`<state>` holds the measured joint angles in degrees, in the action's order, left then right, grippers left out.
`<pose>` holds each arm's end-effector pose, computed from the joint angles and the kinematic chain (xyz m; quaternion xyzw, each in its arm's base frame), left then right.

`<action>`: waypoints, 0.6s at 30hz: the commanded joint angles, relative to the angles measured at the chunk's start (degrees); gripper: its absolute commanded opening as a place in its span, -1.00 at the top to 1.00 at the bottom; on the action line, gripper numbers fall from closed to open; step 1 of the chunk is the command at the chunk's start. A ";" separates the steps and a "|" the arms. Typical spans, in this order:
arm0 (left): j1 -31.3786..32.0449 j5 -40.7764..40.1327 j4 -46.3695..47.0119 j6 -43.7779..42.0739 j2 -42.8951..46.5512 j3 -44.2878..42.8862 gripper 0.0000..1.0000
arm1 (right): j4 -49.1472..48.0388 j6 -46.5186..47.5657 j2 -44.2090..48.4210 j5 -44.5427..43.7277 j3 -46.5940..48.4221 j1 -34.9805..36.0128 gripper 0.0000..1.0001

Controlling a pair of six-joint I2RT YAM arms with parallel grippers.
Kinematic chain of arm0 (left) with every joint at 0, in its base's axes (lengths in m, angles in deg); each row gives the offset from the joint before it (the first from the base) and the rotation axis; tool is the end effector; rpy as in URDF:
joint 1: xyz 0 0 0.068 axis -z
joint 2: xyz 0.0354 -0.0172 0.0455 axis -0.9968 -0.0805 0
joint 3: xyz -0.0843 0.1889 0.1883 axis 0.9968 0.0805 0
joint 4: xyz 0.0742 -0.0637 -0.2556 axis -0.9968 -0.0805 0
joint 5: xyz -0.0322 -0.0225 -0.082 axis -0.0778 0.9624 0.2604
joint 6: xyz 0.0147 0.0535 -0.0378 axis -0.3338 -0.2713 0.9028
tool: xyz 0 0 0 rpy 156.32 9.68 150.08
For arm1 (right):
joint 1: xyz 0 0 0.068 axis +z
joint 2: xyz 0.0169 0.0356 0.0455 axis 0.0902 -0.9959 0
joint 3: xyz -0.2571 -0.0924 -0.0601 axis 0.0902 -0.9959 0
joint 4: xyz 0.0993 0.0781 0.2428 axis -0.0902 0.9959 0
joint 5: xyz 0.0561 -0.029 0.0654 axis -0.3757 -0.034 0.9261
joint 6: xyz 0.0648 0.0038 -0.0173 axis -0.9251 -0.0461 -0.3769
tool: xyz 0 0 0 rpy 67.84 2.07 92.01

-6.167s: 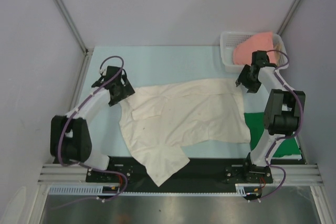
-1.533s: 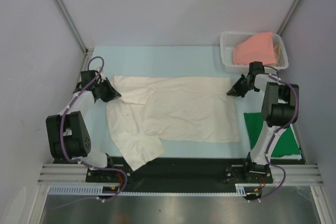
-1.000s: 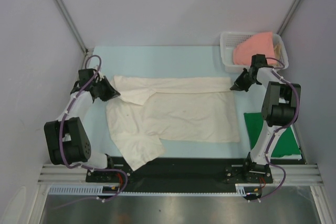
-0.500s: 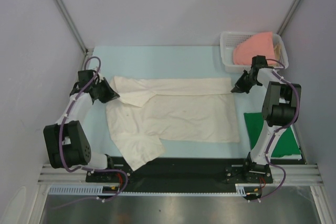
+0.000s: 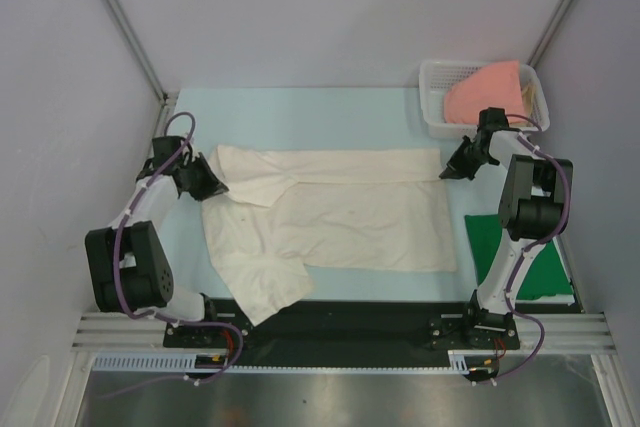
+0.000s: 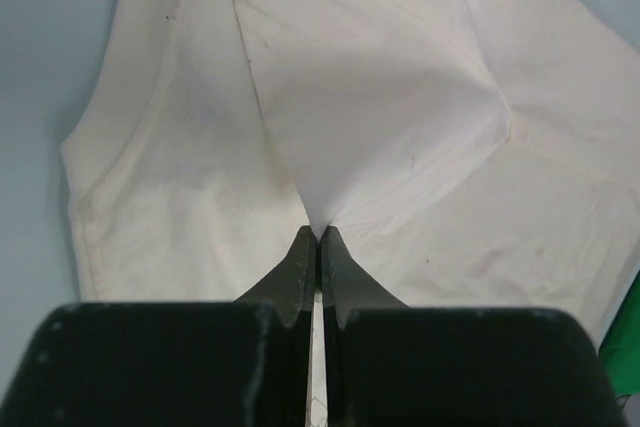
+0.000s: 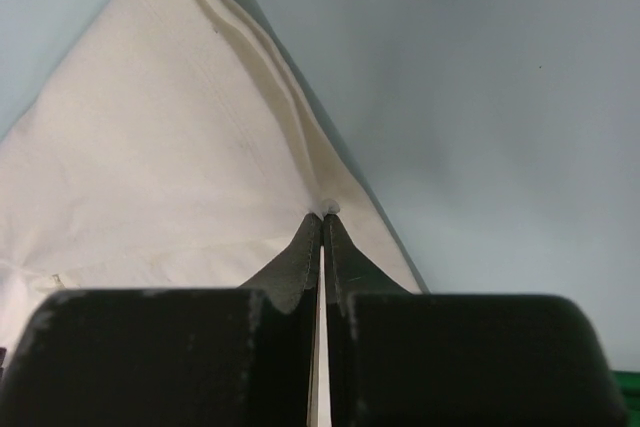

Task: Fold and stack the t-shirts
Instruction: Fold the tshirt

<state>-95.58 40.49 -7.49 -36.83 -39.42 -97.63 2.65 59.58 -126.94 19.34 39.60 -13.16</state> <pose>0.3134 0.0380 0.2061 -0.2213 0.9130 -0.1967 0.2806 0.4237 -0.0435 0.1504 0.2668 0.9334 0.1765 0.1628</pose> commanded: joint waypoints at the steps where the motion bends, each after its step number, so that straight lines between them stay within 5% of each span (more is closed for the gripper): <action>1: -0.26 -1.27 -0.27 -0.68 -1.50 -1.13 0.99 | 0.36 0.94 -0.57 -0.84 0.04 -0.36 1.00; 5: -0.26 -0.83 -0.10 -0.50 -2.03 -0.25 0.99 | 1.68 1.38 -1.18 -1.81 0.83 -0.27 0.97; 9: -0.26 -0.13 -0.36 -0.24 -2.39 -0.60 0.99 | 3.81 4.63 4.85 -8.66 2.33 7.16 -0.01; 11: -0.26 -0.39 -0.80 -0.24 -2.21 -1.30 0.99 | 0.03 2.55 11.86 -7.09 -0.30 12.62 -0.17; 18: -0.26 -0.56 1.21 1.43 -0.02 -3.68 0.99 | -25.79 -13.19 11.75 2.75 -6.29 32.67 -0.02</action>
<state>-95.58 40.06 -7.99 -36.37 -41.82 -98.02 -10.33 54.32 -113.15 17.31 34.39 14.18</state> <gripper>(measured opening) 0.015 0.528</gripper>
